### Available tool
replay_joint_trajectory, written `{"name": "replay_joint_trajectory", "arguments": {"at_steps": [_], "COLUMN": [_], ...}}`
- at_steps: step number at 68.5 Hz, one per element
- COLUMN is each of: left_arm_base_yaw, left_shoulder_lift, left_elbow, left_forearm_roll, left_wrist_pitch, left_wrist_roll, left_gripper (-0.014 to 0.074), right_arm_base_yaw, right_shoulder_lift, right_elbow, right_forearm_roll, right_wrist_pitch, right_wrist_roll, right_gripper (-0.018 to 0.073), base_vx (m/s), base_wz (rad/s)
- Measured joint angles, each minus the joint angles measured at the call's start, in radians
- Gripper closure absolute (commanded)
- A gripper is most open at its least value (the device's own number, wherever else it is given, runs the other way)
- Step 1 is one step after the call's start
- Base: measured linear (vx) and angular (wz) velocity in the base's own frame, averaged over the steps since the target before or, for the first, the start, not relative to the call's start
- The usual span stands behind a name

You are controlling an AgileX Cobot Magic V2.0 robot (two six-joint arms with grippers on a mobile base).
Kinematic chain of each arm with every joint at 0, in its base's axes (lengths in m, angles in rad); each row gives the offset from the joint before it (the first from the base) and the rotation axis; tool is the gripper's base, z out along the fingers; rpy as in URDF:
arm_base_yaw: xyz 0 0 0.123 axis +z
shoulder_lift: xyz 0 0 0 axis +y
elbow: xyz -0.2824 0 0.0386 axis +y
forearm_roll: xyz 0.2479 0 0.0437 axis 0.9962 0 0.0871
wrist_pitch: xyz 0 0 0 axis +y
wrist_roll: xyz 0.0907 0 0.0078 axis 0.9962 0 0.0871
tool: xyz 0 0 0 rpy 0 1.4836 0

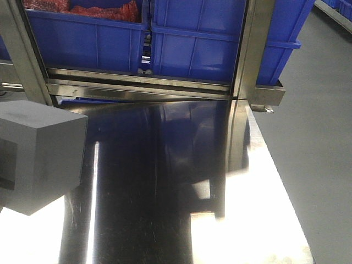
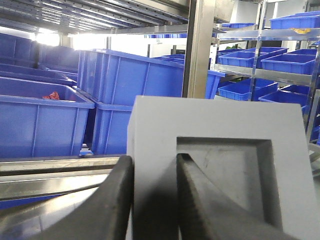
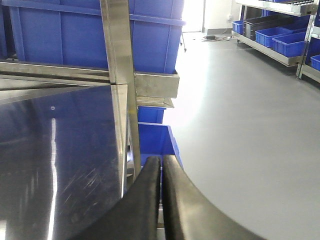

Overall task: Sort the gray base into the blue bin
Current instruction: 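Lift the gray block with the left gripper toward the robot, then drive the base away from the table holding the block in the left gripper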

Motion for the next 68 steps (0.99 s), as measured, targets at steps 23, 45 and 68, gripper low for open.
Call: {"name": "replay_joint_trajectory", "arguments": {"at_steps": [23, 45, 68], "left_arm_base_yaw": [0.0, 0.0, 0.0], "left_shoulder_lift": [0.0, 0.0, 0.0], "left_elbow": [0.0, 0.0, 0.0], "left_forearm_roll": [0.0, 0.0, 0.0], "left_wrist_pitch": [0.0, 0.001, 0.0], "left_wrist_roll": [0.0, 0.0, 0.0], "left_gripper": [0.0595, 0.0594, 0.0594], "right_arm_base_yaw": [0.0, 0.0, 0.0], "right_shoulder_lift": [0.0, 0.0, 0.0], "right_elbow": [0.0, 0.0, 0.0], "right_forearm_roll": [0.0, 0.0, 0.0], "right_wrist_pitch": [0.0, 0.0, 0.0], "right_wrist_roll": [0.0, 0.0, 0.0], "right_gripper": [0.0564, 0.0564, 0.0564], "base_vx": [0.0, 0.0, -0.07], "base_wz": [0.0, 0.0, -0.36]}}
